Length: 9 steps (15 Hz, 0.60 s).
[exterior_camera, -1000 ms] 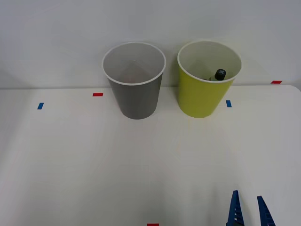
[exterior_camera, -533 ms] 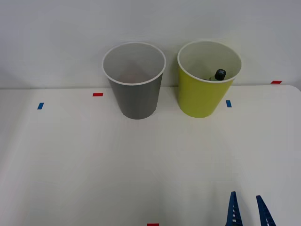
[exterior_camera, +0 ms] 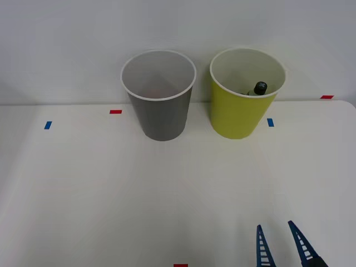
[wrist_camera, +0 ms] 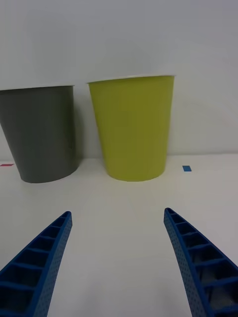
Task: Put cans in the gray bin, plastic bottles in the light green bin
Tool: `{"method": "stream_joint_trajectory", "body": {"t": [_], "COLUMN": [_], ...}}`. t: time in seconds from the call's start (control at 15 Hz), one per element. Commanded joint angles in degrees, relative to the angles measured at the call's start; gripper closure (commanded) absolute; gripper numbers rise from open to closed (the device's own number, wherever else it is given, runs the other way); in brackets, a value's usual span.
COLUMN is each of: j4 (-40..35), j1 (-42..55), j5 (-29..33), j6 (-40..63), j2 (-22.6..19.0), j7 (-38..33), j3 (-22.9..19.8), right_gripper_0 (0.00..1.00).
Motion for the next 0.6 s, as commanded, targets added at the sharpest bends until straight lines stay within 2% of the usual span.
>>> {"method": "stream_joint_trajectory", "body": {"t": [0.07,0.6], "j4": [0.0,0.0], "j1": [-0.2,-0.3], "j5": [2.0,2.9], "j6": [0.1,0.0], "j2": [0.4,0.4], "j7": [-0.3,0.1], "j3": [-0.2,-0.9], "right_gripper_0": [0.38,0.38]}}
